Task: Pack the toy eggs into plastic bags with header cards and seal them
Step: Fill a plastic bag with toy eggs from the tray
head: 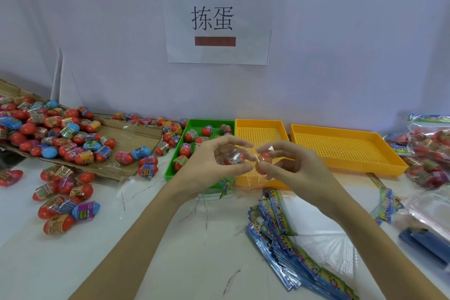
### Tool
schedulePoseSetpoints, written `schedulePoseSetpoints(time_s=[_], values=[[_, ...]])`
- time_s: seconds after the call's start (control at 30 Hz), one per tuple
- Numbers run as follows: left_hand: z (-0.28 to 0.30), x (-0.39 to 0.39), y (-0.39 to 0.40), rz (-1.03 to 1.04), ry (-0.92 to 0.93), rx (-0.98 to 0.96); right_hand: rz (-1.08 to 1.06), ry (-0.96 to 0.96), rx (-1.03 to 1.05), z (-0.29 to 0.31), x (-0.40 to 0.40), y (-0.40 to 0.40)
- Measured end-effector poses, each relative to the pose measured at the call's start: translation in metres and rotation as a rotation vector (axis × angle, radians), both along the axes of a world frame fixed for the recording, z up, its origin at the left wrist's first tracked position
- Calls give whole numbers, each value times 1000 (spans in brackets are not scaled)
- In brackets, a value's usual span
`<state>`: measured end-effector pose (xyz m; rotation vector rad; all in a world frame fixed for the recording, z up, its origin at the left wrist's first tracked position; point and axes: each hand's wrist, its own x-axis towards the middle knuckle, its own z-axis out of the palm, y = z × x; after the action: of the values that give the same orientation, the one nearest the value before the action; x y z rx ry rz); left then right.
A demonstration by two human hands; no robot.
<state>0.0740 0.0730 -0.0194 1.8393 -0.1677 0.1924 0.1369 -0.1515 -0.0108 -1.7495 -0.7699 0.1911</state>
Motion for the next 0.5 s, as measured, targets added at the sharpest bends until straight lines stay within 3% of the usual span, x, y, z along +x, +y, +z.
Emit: schedulePoseSetpoints(time_s=[0.33,0.5], values=[[-3,5,0,248,76,-38,-61,121,80,7,0,-4],[0,5,7,95,148,-327,20,269,64,8,-1,-5]])
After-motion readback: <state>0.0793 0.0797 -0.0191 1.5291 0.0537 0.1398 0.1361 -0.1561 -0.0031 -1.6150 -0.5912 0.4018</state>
